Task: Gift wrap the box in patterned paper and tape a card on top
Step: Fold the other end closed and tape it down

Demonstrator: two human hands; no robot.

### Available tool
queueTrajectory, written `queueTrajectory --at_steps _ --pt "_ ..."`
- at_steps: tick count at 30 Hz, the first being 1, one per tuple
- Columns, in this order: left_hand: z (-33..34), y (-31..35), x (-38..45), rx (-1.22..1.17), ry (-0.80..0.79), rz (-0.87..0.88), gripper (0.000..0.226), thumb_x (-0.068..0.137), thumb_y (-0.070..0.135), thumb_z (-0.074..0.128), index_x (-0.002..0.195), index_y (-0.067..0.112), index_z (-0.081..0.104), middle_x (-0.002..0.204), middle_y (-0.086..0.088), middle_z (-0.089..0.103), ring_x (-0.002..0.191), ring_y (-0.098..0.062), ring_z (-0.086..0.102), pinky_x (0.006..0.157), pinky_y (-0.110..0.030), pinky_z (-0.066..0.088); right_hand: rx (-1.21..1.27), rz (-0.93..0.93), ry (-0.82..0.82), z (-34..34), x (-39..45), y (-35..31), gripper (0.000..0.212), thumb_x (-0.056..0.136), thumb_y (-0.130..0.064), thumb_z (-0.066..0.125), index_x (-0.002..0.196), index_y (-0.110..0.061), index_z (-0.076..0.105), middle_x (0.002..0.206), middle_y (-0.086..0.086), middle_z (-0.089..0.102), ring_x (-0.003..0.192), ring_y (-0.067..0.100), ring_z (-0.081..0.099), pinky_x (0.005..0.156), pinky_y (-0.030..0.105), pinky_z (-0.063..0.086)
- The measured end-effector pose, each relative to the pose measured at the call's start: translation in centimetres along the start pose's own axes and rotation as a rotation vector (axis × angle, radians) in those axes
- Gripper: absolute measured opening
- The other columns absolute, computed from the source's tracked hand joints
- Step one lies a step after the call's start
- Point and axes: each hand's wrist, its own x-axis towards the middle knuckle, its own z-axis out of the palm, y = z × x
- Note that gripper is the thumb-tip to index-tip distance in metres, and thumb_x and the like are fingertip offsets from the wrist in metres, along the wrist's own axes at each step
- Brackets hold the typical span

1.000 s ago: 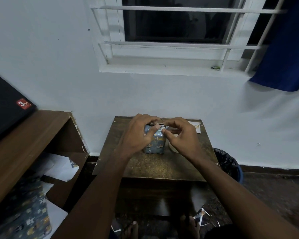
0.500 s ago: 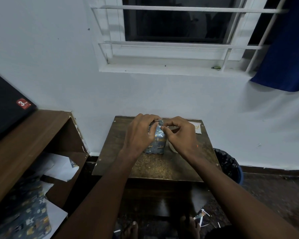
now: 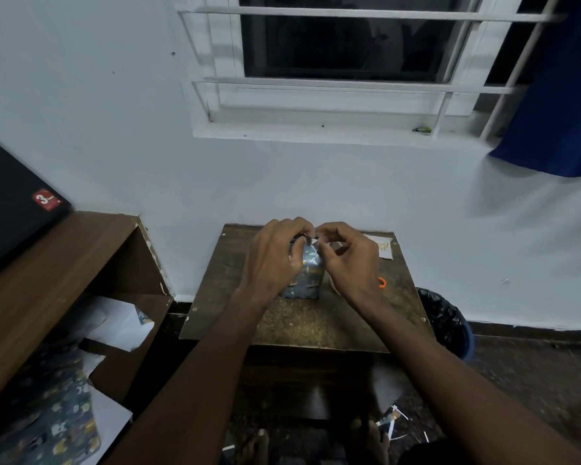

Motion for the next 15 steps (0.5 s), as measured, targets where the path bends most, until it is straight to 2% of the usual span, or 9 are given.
queueTrajectory --at_steps 3,8,15 --pt "0.0 -0.17 0.03 -0.001 -0.001 0.002 0.022 0.088 0.004 0.068 0.096 0.024 0.069 0.088 0.011 0.068 0.083 -0.013 0.058 0.068 -0.034 0.051 0.062 0.034 -0.014 -0.15 0.17 -0.02 0.026 0.085 -0.002 0.074 0.096 -0.024 0.083 0.094 -0.015 0.078 0.093 0.004 0.072 0.078 0.038 0.059" --pt "0.22 -0.48 0.09 -0.008 0.012 0.001 0.024 0.085 0.002 0.07 0.086 0.025 0.072 0.085 0.014 0.071 0.08 -0.01 0.059 0.068 -0.033 0.052 0.165 0.161 -0.028 -0.28 0.35 -0.34 0.021 0.085 -0.001 0.075 0.087 -0.02 0.083 0.086 -0.012 0.079 0.089 0.006 0.073 0.085 0.033 0.06" --pt "-0.13 -0.47 -0.21 -0.032 0.005 0.054 0.018 0.082 0.006 0.073 0.092 0.02 0.074 0.089 0.008 0.073 0.082 -0.01 0.061 0.07 -0.028 0.053 0.295 0.303 -0.052 -0.22 0.92 -0.33 0.019 0.083 0.004 0.074 0.084 -0.013 0.081 0.079 0.001 0.078 0.077 0.021 0.074 0.076 0.047 0.063"
